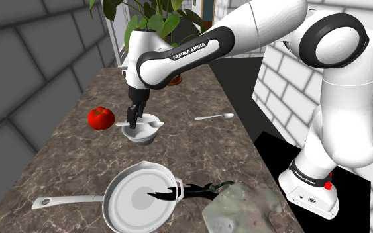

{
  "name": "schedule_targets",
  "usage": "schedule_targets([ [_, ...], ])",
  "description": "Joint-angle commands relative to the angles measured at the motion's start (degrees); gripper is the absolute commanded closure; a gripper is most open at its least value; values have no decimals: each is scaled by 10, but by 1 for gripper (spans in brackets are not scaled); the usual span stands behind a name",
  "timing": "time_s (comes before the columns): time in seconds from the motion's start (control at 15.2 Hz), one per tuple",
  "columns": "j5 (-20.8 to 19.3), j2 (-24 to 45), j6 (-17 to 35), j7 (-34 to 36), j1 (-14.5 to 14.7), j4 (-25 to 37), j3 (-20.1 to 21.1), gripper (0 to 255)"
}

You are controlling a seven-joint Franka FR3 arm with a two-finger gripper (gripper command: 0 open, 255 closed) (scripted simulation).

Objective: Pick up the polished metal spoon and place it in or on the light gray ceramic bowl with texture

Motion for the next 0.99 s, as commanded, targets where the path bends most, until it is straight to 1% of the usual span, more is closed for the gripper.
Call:
schedule_targets([
  [0.0,0,0,0,0,0,0,0,0],
  [0.13,0,0,0,0,0,0,0,0],
  [0.4,2,-37,-56,-1,-7,18,-2,0],
  [0.92,2,-37,-56,-1,-7,18,-2,0],
])
